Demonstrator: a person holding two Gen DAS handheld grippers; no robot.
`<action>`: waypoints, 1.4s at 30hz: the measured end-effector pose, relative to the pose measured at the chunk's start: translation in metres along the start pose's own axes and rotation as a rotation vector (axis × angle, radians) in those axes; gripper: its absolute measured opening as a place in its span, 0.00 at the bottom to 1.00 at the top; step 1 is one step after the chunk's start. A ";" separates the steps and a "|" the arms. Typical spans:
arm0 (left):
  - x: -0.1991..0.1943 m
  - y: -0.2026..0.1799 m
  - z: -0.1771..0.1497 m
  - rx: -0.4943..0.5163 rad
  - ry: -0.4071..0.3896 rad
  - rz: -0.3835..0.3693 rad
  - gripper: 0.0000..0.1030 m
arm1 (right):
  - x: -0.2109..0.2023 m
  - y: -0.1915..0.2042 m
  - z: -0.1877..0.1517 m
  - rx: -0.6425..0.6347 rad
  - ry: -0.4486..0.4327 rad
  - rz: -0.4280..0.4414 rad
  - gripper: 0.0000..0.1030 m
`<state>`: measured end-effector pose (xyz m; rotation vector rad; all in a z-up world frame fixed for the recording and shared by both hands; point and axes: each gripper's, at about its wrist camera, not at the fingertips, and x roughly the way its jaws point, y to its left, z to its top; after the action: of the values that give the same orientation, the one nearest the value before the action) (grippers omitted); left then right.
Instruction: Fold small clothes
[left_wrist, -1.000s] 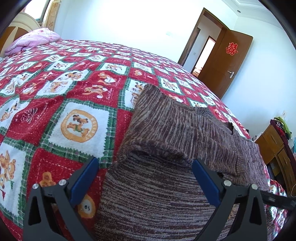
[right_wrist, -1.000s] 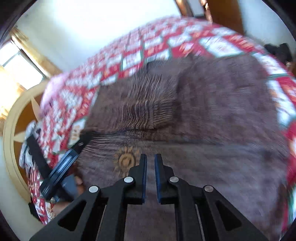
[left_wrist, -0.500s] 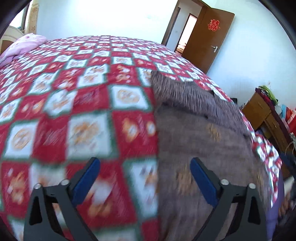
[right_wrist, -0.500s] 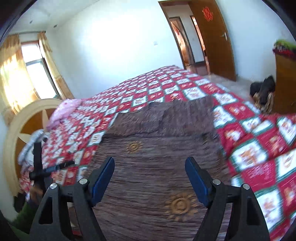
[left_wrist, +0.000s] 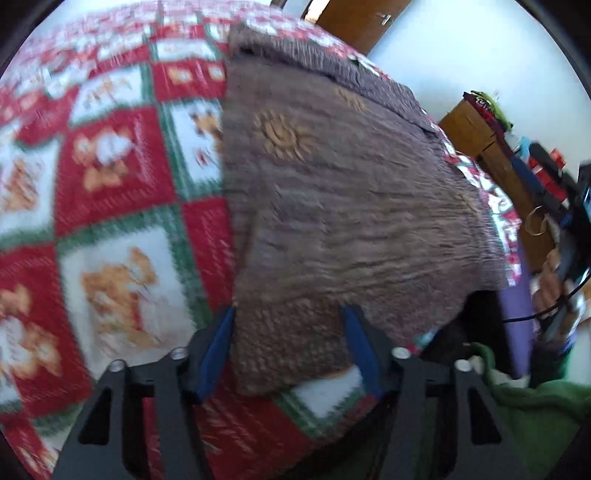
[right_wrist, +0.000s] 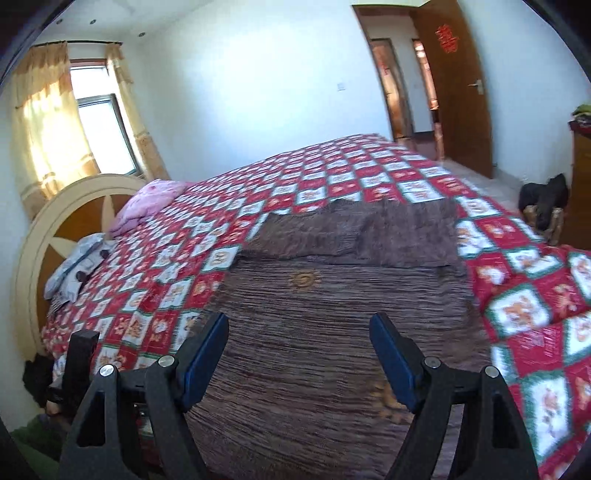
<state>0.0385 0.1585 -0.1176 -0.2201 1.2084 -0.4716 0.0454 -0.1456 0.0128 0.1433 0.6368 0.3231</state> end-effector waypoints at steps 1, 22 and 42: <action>0.000 -0.001 0.000 -0.001 -0.003 0.000 0.58 | -0.005 -0.006 -0.001 0.010 -0.004 -0.013 0.77; 0.003 0.016 -0.007 -0.164 -0.130 -0.161 0.22 | -0.051 -0.109 -0.084 0.235 0.253 -0.358 0.76; -0.047 -0.007 0.042 -0.046 -0.294 -0.192 0.08 | -0.046 -0.109 -0.039 0.312 0.228 -0.049 0.05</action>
<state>0.0634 0.1707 -0.0605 -0.4321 0.9142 -0.5577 0.0147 -0.2621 -0.0177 0.3930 0.9141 0.1915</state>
